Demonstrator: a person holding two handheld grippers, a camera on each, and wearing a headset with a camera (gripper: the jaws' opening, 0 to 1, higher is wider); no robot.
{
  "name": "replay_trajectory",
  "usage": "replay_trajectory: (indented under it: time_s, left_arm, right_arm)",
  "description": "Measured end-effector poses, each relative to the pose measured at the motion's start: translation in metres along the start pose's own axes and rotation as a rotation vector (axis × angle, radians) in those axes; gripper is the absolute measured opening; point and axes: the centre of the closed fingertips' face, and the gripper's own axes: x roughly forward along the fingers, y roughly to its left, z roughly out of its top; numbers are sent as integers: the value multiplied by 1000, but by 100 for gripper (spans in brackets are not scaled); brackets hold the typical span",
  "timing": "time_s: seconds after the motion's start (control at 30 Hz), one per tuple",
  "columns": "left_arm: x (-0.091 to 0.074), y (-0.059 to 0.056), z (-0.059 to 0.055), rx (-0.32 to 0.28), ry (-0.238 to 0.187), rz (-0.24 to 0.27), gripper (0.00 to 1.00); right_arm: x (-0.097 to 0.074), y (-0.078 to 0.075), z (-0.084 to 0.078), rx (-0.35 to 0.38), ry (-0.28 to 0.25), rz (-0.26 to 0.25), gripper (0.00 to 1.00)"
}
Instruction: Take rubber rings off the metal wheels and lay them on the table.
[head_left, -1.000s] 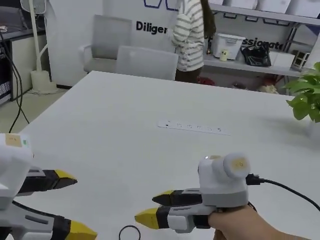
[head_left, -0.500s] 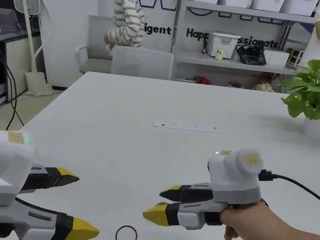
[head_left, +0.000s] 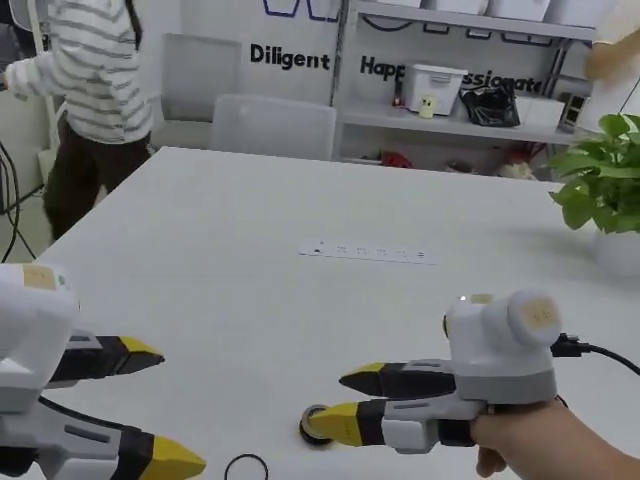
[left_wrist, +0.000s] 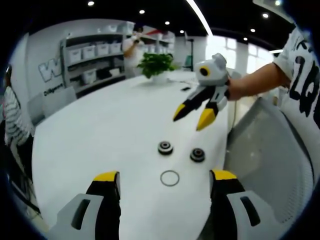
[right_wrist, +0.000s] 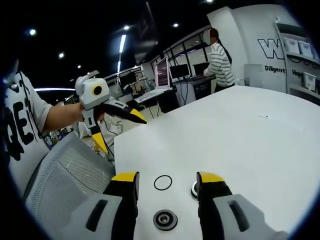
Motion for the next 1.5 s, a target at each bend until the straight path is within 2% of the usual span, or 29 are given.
replay_trajectory:
  time_s: [0.33,0.63,1.5]
  left_arm:
    - [4,0,3,6,0,-8,74]
    - [7,-1,7,13,-4,-15,74]
    - [27,-4,10,25,5,-49,74]
  right_arm:
    - [-14,-6,1,12,-22,-26,43]
    - [-24,-10,-2,2,-20,-45,43]
    - [-34,-12,-31,-37,48,-41,43]
